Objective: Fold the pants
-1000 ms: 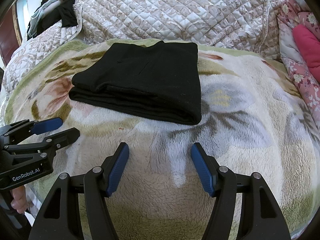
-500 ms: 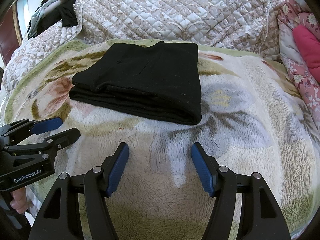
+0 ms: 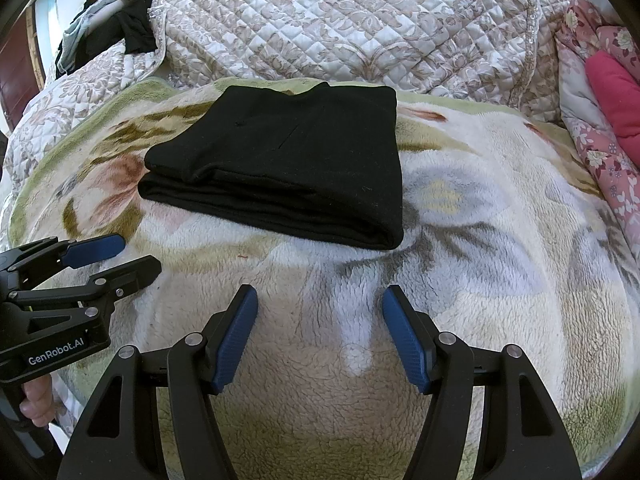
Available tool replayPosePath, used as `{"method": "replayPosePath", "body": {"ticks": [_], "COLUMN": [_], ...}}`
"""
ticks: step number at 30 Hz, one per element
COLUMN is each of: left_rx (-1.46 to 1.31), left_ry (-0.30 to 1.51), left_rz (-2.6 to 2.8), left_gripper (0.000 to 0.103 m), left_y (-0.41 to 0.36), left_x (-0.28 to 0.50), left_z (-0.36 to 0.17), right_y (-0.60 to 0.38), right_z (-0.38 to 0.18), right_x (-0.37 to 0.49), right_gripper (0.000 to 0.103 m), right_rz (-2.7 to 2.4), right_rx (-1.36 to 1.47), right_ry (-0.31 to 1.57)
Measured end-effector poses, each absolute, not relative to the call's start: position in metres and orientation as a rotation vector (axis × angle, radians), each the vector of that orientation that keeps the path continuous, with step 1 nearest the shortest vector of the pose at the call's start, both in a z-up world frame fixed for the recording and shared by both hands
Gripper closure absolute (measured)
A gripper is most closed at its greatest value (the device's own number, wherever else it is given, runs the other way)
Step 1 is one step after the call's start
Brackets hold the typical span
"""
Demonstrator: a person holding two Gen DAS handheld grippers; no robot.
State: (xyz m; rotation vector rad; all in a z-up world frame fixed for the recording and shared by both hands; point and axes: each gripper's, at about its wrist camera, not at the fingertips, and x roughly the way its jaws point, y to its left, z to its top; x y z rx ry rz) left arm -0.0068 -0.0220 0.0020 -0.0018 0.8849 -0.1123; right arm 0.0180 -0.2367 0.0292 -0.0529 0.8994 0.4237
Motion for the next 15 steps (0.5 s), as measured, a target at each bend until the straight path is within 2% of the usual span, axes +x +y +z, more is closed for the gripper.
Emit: {"method": "replayPosePath", "body": {"ticks": [15], "left_rx": [-0.003], "left_ry": [0.885], "left_rz": [-0.107], "left_gripper": [0.046], "left_y": [-0.0202], "left_x": [-0.0058], "left_z": [0.0032], "right_y": [-0.2372], "right_z": [0.0290], "right_x": [0.0192], "right_gripper": [0.037], "right_rz": [0.433], "right_rx": [-0.055], "right_ry": [0.893]}}
